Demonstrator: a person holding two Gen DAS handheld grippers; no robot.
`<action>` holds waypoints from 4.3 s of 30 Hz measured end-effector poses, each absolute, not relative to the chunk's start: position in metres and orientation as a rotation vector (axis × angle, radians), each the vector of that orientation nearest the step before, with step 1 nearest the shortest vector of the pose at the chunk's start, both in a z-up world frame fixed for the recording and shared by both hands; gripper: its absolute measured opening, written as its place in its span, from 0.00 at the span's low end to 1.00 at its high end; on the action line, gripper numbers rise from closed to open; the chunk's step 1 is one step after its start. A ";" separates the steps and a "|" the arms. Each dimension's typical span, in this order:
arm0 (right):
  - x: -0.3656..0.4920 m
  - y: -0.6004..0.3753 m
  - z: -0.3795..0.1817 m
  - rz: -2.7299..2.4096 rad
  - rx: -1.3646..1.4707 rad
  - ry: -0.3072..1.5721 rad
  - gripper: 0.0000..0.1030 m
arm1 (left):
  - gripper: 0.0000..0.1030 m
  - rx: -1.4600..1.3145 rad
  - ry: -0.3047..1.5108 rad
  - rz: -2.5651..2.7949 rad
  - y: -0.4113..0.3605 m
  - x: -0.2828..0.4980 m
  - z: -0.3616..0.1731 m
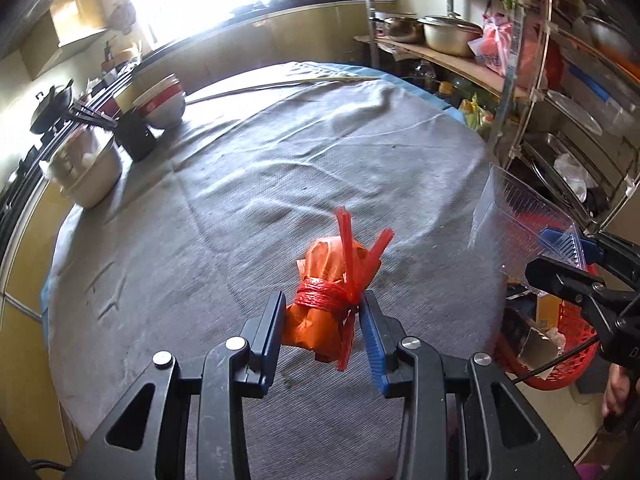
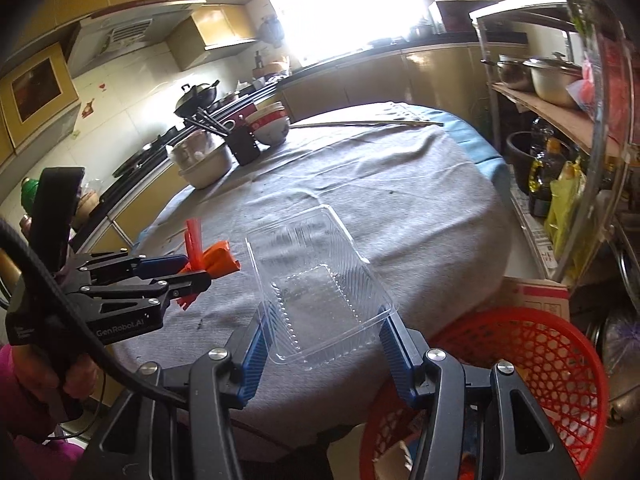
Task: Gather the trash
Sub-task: 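Carry the mesh bag and plastic tray over the red basket, then lower the mesh bag and plastic tray into the red basket, then open both tools to release the bag and tray in the basket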
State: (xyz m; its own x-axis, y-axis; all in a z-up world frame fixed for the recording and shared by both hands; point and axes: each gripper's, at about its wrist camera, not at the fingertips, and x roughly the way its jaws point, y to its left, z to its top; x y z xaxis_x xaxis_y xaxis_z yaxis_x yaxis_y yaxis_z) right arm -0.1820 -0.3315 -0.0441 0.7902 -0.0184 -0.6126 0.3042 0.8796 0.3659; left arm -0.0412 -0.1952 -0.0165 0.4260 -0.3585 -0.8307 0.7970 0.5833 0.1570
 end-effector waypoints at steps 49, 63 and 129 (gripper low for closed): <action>-0.282 -0.393 -0.055 -0.364 0.613 0.587 0.55 | 0.38 0.836 0.737 -0.996 -0.290 -0.150 -0.023; -0.309 -0.406 -0.063 -0.417 0.649 0.589 0.55 | 0.38 0.901 0.720 -1.052 -0.309 -0.176 -0.031; -0.334 -0.445 -0.122 -0.490 0.882 0.691 0.58 | 0.38 0.894 0.898 -1.279 -0.332 -0.203 -0.078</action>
